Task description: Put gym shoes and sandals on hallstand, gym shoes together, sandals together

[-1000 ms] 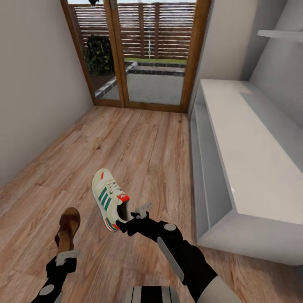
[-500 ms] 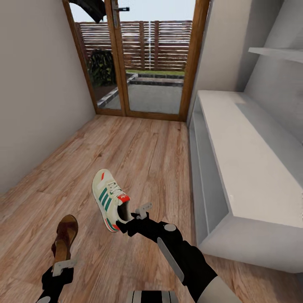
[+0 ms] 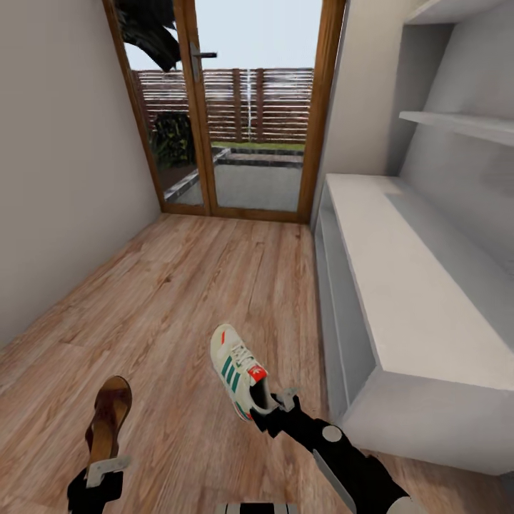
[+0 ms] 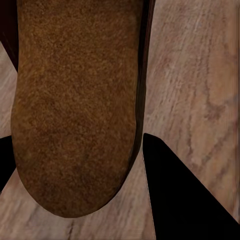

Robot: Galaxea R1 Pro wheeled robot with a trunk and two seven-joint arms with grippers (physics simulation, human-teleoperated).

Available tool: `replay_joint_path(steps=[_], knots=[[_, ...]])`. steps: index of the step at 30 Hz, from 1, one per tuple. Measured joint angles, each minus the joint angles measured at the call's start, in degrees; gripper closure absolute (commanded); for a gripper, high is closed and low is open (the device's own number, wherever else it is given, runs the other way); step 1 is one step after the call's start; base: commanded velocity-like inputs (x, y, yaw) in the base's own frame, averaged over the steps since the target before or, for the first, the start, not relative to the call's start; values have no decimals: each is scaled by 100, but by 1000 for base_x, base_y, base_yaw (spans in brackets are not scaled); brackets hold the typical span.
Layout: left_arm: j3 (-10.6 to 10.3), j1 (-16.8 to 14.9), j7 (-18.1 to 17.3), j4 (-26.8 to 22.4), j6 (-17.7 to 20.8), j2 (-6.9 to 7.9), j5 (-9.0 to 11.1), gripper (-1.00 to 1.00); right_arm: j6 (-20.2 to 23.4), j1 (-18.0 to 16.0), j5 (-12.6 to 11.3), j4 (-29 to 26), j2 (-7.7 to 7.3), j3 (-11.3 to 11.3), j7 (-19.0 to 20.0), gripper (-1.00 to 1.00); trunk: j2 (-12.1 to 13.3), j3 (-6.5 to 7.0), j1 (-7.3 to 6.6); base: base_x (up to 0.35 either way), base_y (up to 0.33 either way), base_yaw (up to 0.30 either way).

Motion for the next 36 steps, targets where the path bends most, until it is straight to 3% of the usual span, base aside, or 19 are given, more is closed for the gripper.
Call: replay_joint_path(steps=[2,8,13,22,36], knots=[[0,0,0,15,-24,1,0,100,-222,62,66,201,-17,-8,-1,100,3,63,-5,0,0,-76],[-8,1,-1,90,-57,-7,0,100,-1894,218,135,1508,-120,-28,-26,100,11,250,-20,0,0,-70],[-9,3,-1,111,-60,-14,-1,100,-2784,229,129,2414,-115,-23,-43,100,17,385,-31,0,0,-68],[-13,29,-9,119,-165,-63,-9,100,-2985,229,127,2607,-73,-22,-41,100,16,463,-32,34,32,-46],[-8,99,-10,110,-288,-87,-7,100,-2986,229,121,2607,-93,-46,-291,100,17,476,-31,20,288,-1]])
